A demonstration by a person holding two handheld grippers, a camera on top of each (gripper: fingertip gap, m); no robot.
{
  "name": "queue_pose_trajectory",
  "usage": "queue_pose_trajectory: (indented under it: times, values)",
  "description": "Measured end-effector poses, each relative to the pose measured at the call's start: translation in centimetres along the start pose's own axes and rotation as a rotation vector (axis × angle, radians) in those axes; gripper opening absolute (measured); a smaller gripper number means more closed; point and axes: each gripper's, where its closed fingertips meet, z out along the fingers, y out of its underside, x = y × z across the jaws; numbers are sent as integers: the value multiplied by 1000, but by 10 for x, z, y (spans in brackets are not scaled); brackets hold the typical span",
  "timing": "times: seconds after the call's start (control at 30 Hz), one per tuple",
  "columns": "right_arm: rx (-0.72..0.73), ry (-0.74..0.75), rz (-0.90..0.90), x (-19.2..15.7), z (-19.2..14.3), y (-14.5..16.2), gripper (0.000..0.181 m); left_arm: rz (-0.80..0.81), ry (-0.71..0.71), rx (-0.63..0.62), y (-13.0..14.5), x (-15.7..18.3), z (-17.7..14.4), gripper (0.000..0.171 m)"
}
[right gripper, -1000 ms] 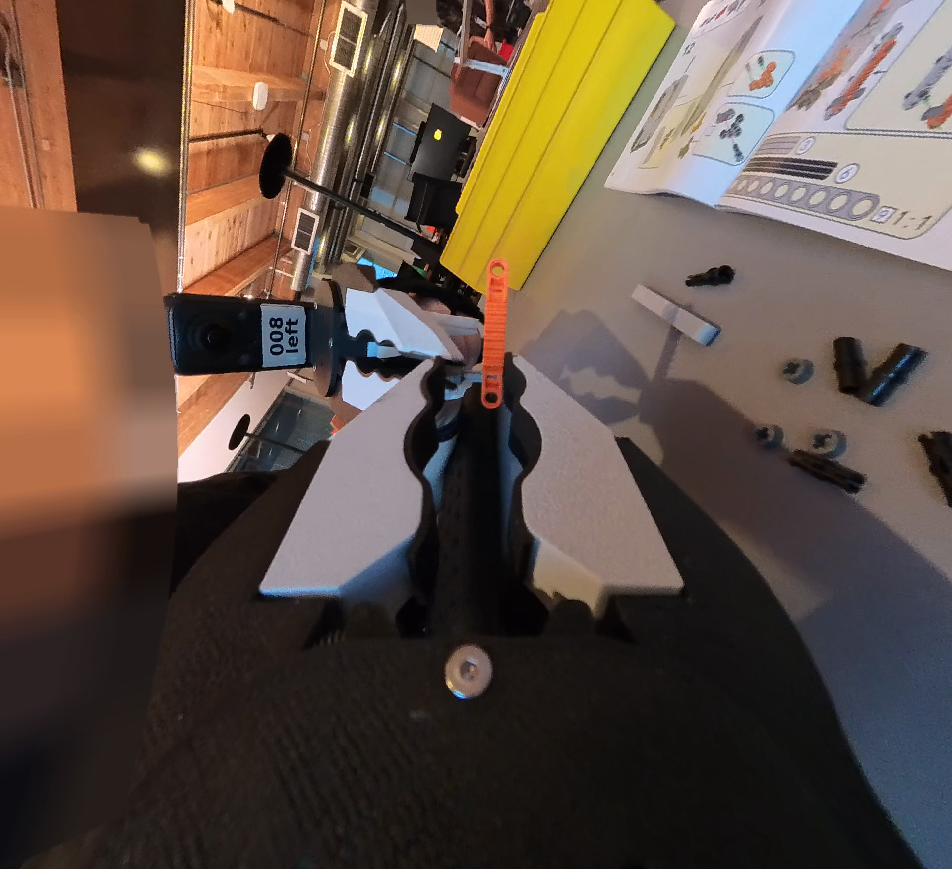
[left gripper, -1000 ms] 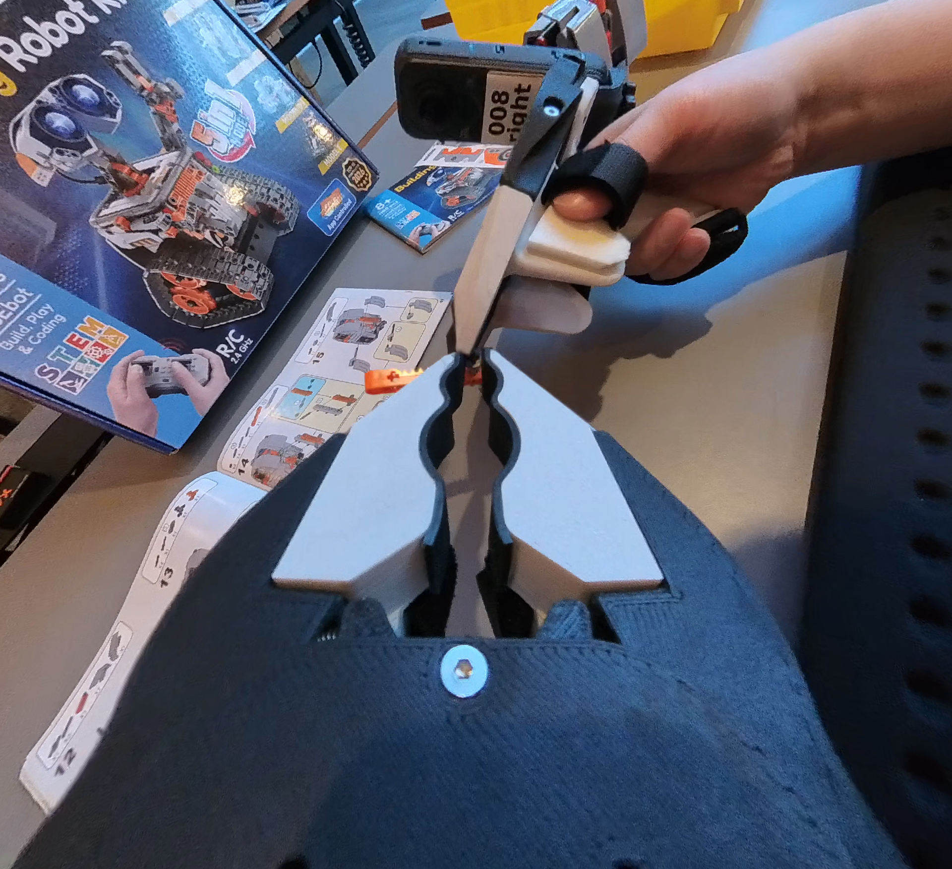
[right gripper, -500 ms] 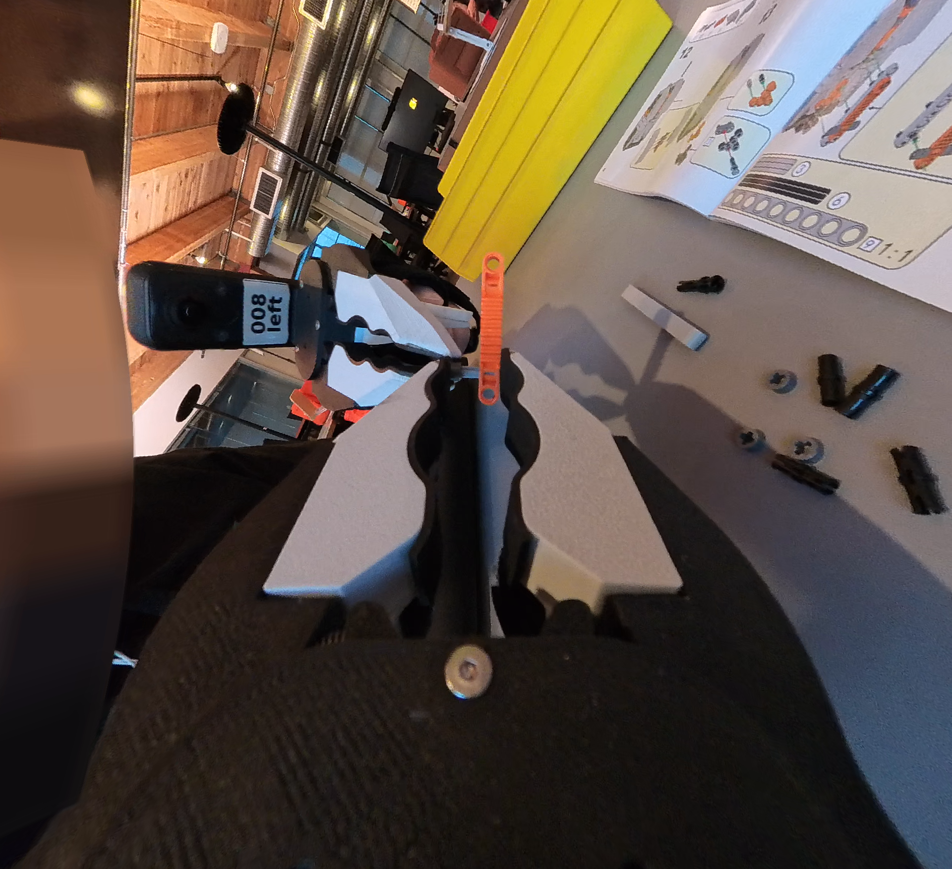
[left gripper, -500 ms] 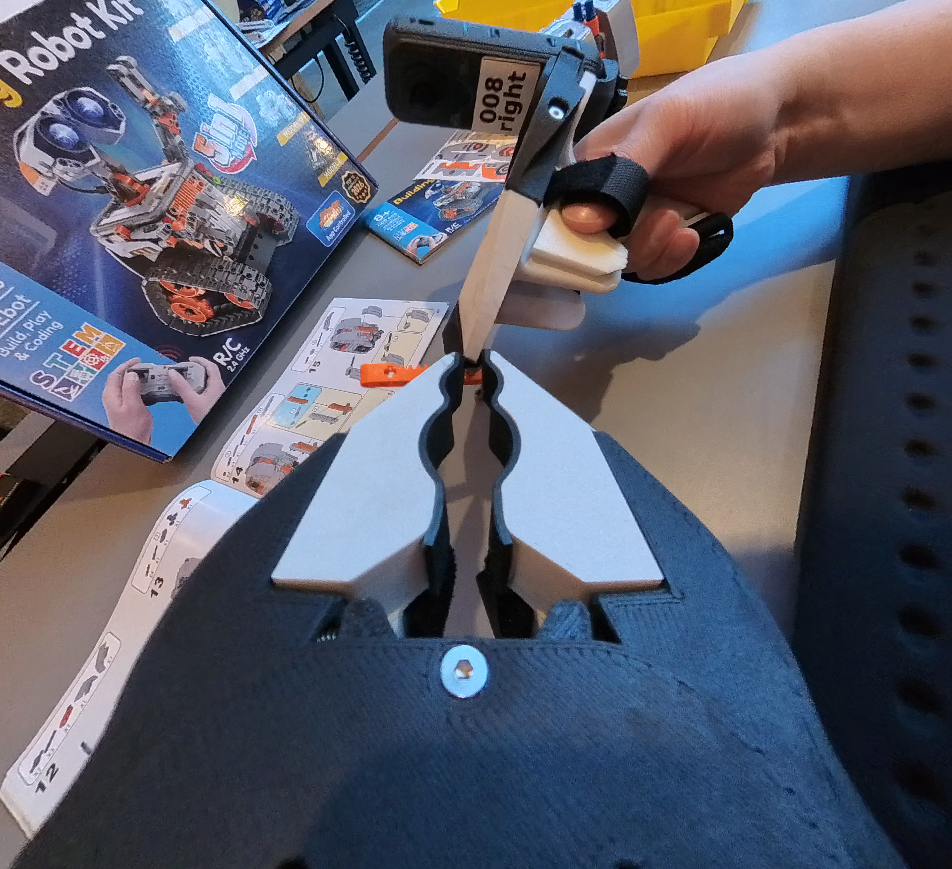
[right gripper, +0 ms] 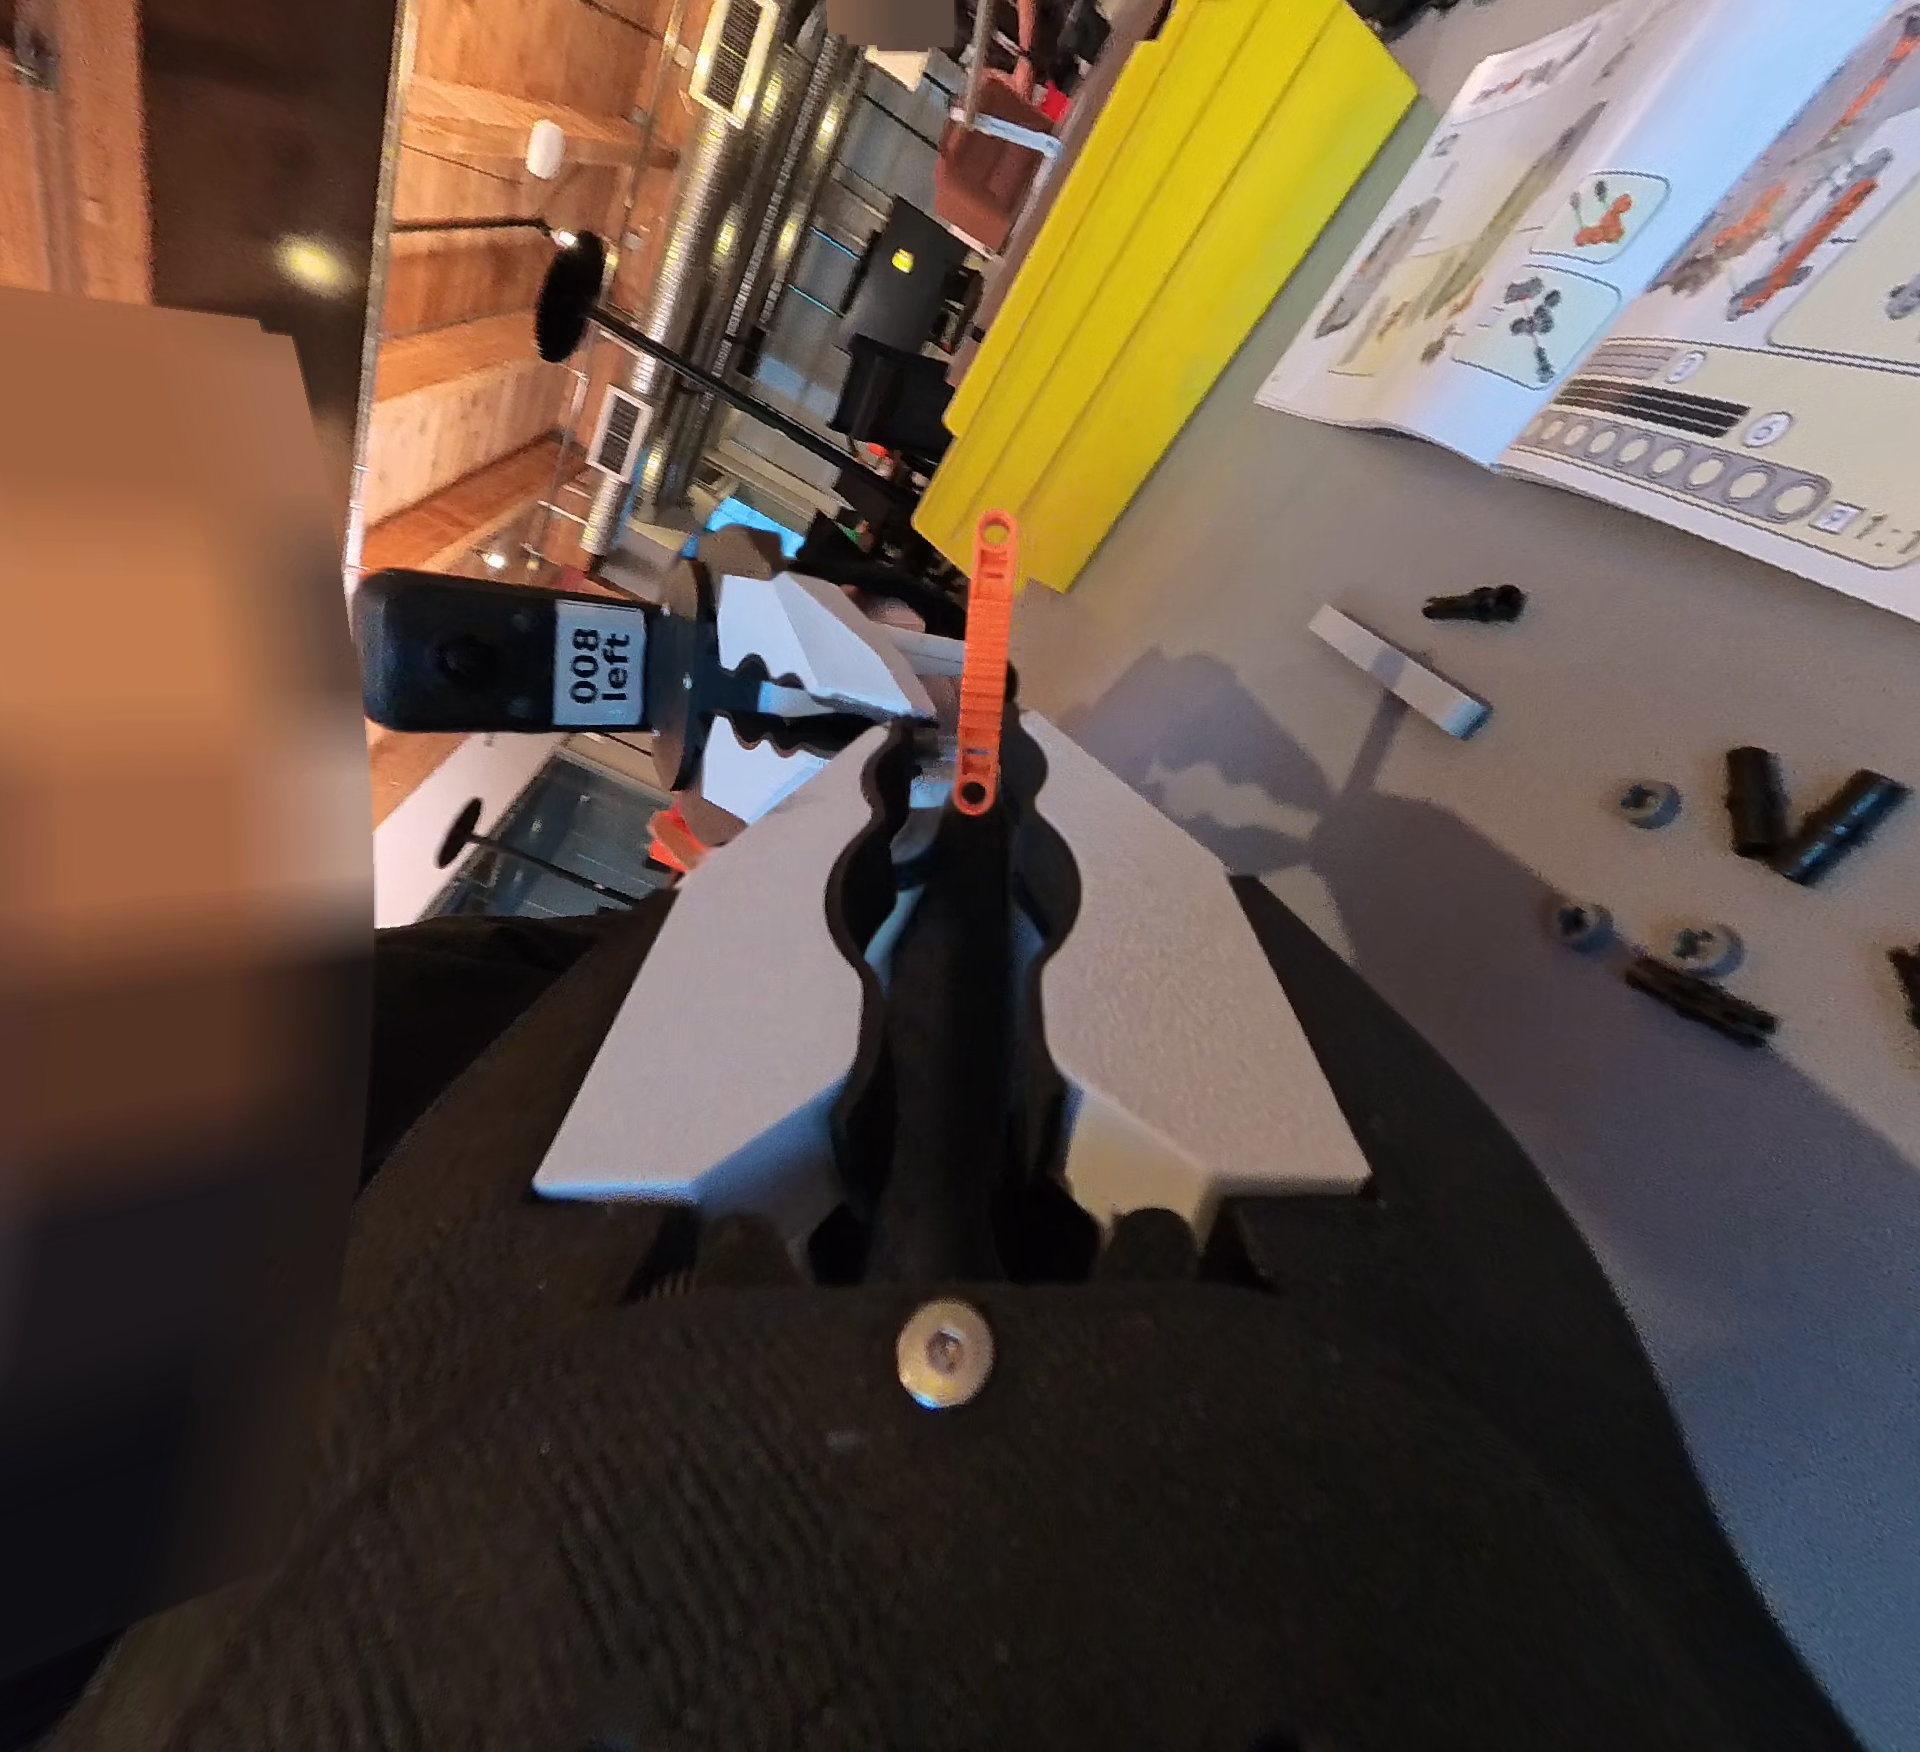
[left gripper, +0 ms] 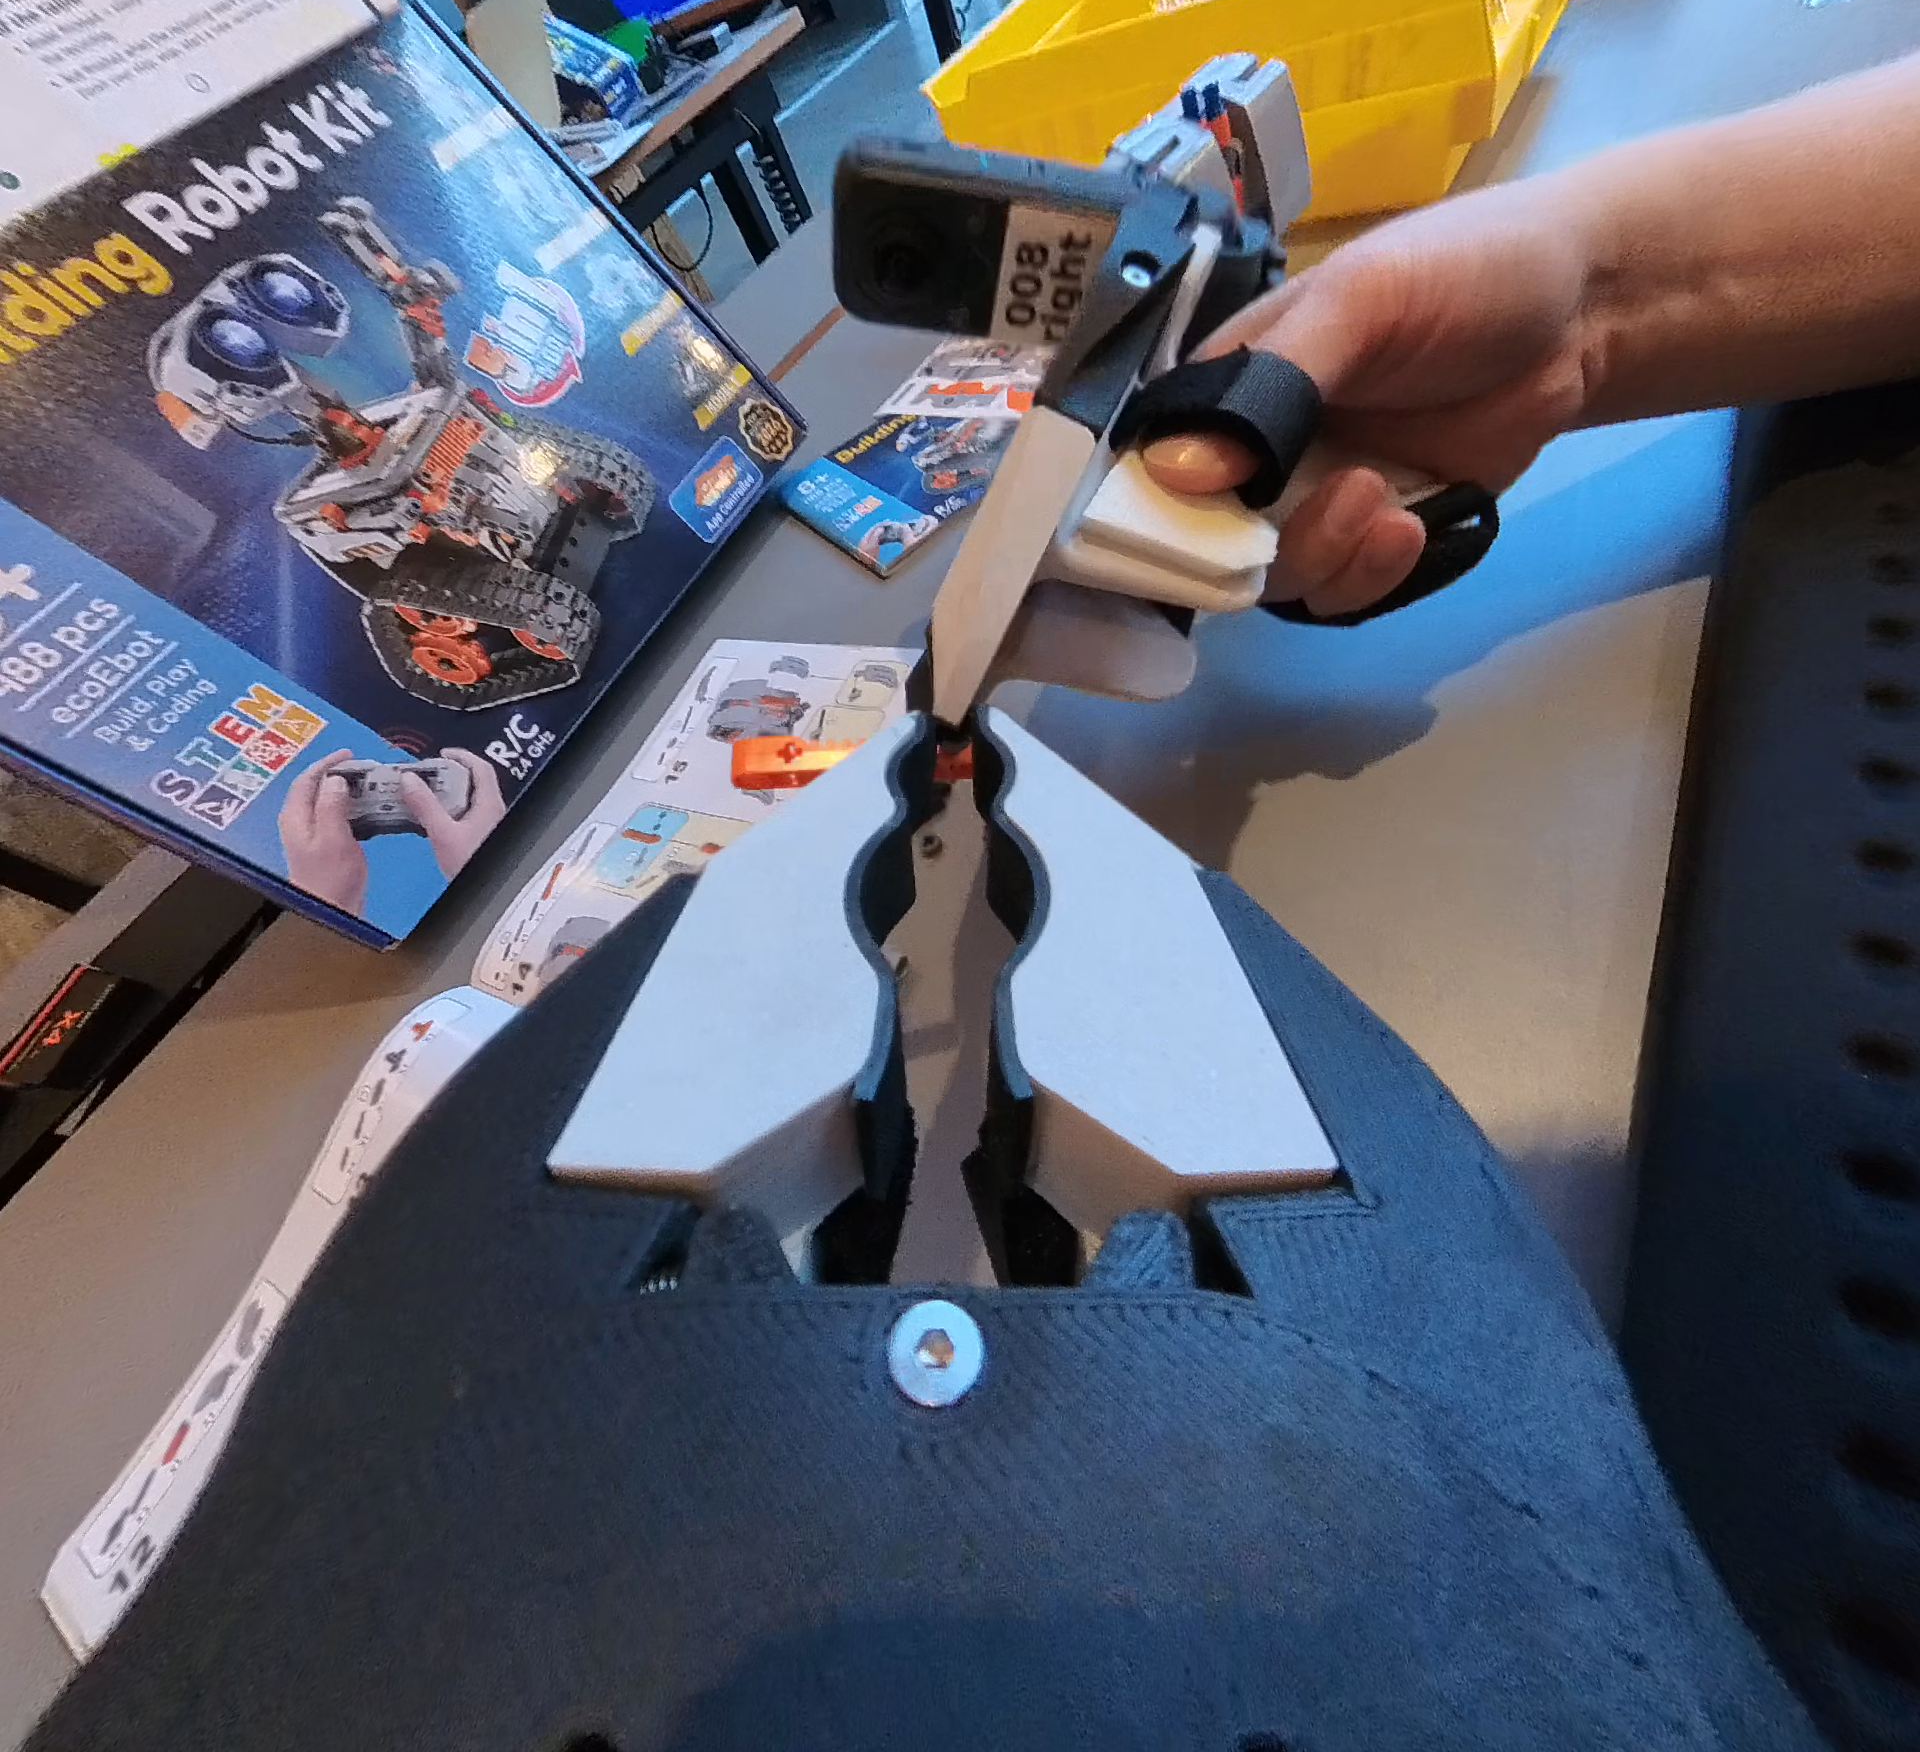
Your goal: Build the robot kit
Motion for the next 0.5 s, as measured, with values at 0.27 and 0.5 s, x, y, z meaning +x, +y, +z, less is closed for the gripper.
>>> queue_pose_trajectory:
  times: [0.27, 0.5]
  values:
    - [69, -135, -39, -21, -4, -16, 27, 45, -22, 94, -17, 0, -10, 3]
    - [-13, -66, -203, -20, -3, -7, 37, 37, -55, 185, -31, -6, -22, 3]
